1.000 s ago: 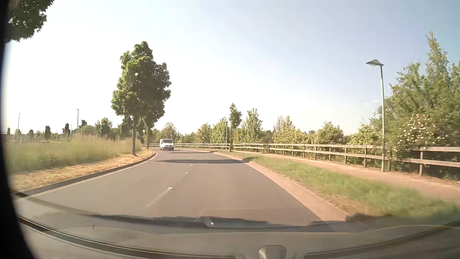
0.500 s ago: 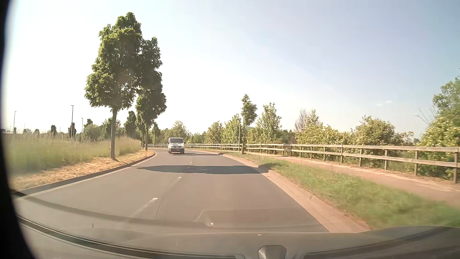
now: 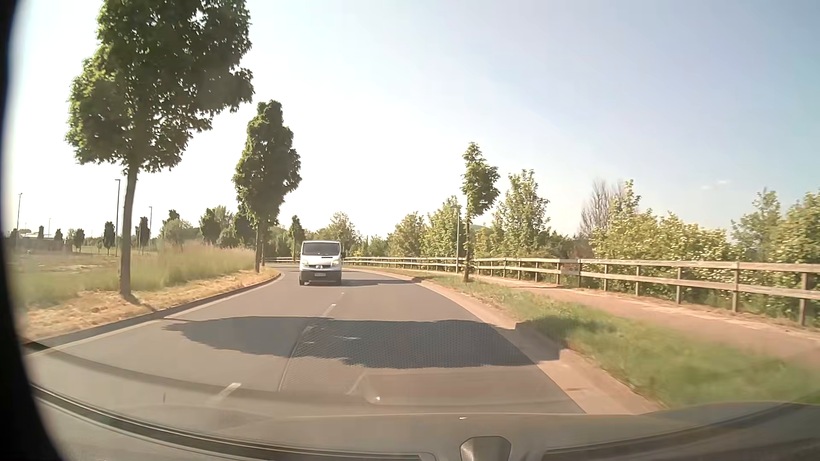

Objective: Follow the waypoints while adhering to traffic rules and regulations

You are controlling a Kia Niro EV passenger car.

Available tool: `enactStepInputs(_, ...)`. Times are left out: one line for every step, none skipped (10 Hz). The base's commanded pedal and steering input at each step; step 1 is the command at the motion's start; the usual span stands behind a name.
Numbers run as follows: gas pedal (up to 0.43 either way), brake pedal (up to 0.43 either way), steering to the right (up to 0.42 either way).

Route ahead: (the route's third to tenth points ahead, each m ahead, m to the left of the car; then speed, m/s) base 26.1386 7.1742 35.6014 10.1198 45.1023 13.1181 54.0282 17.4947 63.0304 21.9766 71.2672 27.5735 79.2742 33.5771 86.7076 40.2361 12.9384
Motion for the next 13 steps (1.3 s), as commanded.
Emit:
enactStepInputs(0.169, 0.006, -0.041)
enactStepInputs(0.169, 0.006, -0.040)
enactStepInputs(0.169, 0.006, -0.039)
enactStepInputs(0.169, 0.006, -0.038)
enactStepInputs(0.169, 0.006, -0.038)
enactStepInputs(0.169, 0.006, -0.037)
enactStepInputs(0.169, 0.006, -0.037)
enactStepInputs(0.169, 0.006, -0.037)
enactStepInputs(0.169, 0.006, -0.037)
enactStepInputs(0.150, 0.006, -0.037)
enactStepInputs(0.130, 0.006, -0.036)
enactStepInputs(0.130, 0.006, -0.034)
enactStepInputs(0.130, 0.006, -0.032)
